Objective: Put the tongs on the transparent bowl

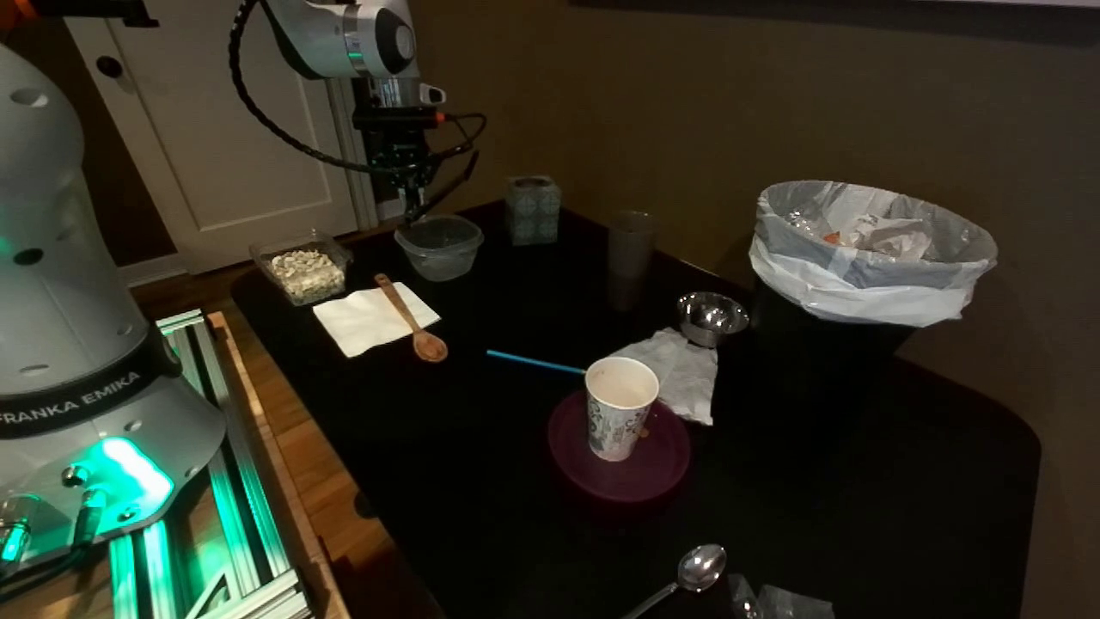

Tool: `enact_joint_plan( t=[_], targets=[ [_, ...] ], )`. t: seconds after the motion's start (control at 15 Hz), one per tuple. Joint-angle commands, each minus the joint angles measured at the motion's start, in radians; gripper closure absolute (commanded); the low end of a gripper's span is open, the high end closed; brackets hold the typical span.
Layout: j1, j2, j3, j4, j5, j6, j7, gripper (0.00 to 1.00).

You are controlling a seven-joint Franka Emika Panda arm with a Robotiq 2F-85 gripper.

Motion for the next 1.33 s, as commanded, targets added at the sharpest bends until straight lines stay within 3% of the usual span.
enact_joint_plan(
  t=[0.0,1.27],
  targets=[
    [-0.006,0.049,0.023,0.046,-0.010,-0.022,-0.072,0.97],
    [-0.039,0.179,0.002,0.184,-0.015,-0.194,-0.218,0.97]
  ],
)
